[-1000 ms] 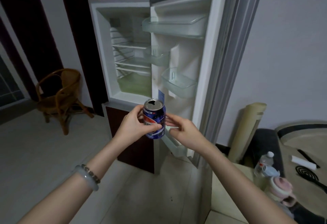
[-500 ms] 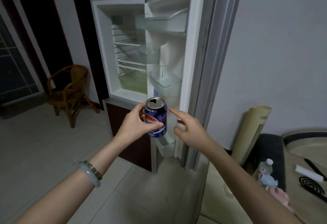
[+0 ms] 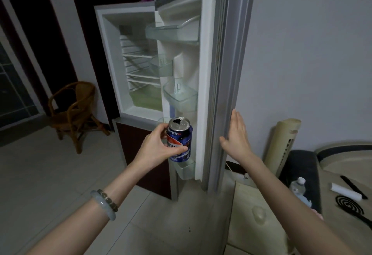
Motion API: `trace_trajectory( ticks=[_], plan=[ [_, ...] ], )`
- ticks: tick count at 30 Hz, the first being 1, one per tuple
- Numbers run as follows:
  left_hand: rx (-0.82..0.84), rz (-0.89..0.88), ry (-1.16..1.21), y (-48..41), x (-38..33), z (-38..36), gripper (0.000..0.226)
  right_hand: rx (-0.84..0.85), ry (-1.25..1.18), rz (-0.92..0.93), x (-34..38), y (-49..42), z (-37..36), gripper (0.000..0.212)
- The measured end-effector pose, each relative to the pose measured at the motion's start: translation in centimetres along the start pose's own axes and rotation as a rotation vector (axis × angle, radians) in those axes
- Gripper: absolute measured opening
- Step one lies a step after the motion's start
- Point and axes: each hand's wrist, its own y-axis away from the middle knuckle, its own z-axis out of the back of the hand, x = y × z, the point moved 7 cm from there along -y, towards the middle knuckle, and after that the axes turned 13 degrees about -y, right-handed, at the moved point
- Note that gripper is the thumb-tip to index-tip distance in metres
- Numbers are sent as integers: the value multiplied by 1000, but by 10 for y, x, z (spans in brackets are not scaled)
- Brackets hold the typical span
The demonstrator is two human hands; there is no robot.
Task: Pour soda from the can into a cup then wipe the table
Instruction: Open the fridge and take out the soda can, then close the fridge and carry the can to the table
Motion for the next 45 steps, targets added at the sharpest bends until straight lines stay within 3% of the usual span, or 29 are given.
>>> trace_trajectory(
  ticks=[5,12,19,25,31,39,45],
  plan=[
    [-46,53,36,6,12,7,65,-37,-163,-18,3,-4,-4,96],
    [-67,96,69,10,17,14,74,-8,-189,53,22,9,-24,99],
    [-107,118,-7,28,31,34,77,173,76,397,61,28,-59,92],
    [-206,191,-87,47,55,69,71,92,369,788,112,27,-98,85],
    [-348,334,-142,64,99,114,72,-7,496,1073,155,11,-145,73],
    [-463,421,-160,53,157,177,83,-1,508,1242,221,-16,-221,62],
    [-478,410,-176,31,219,226,79,-50,519,1341,275,-43,-288,66]
  ],
)
